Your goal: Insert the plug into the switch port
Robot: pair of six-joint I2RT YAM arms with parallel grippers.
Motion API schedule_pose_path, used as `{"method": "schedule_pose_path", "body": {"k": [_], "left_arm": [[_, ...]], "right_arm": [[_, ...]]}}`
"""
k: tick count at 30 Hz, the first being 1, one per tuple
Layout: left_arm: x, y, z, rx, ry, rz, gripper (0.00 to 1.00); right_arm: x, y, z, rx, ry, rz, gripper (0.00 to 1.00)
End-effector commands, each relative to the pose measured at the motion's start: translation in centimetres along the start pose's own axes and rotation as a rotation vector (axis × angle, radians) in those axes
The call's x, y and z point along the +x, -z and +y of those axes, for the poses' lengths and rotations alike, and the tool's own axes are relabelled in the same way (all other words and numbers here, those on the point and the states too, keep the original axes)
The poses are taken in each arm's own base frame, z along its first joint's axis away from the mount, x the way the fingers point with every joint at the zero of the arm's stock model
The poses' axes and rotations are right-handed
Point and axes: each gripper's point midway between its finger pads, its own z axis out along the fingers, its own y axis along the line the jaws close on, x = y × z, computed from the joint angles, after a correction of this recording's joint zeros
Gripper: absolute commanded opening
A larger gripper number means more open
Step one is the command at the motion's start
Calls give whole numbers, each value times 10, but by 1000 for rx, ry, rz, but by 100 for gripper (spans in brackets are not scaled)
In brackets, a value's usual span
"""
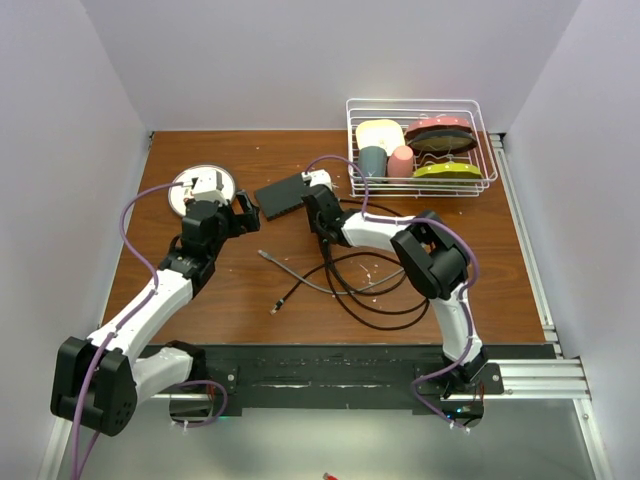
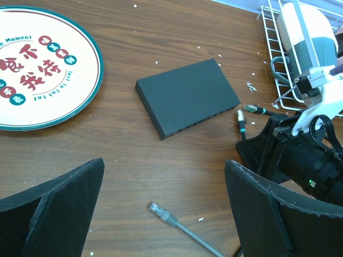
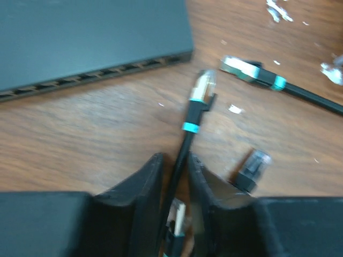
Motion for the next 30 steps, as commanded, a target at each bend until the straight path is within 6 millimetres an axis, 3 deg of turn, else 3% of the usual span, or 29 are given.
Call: {"method": "schedule_pose_path", "body": {"k": [1, 2, 5, 8, 11, 13, 15, 16, 18, 19, 23, 30], "left_arm": [[-12, 2, 1, -6, 23, -55, 100], [-12, 2, 2, -10, 21, -54, 100], [-11, 3, 4, -20, 19, -54, 100], [-11, 3, 6, -27, 14, -54, 100], [-9, 4, 3, -11, 10, -50, 100], [-9, 4, -2, 18, 4, -46, 100], [-9, 4, -5, 37, 0, -45, 100], [-9, 4, -6, 44, -2, -46, 100], [-10, 6, -11, 71, -6, -49, 100], [-10, 6, -13, 85, -7, -50, 100], [-11, 13, -27, 180, -14, -73, 100], [-25, 39, -62, 401, -24, -163, 96]], "right_arm": [[4, -6, 11, -42, 25, 19, 20], [5, -5, 12, -51, 28, 25, 12], [1, 3, 18, -96, 27, 26, 1], [-15, 26, 24, -163, 32, -7, 0], [-32, 58, 31, -262, 32, -44, 0], [-53, 86, 39, -342, 36, -92, 0], [-54, 102, 44, -407, 42, -97, 0], [-69, 119, 43, -430, 43, -141, 0], [-73, 133, 40, -442, 45, -162, 0], [-83, 149, 42, -483, 51, -194, 0], [-82, 180, 44, -566, 77, -225, 0], [-64, 200, 51, -695, 112, -246, 0]]}}
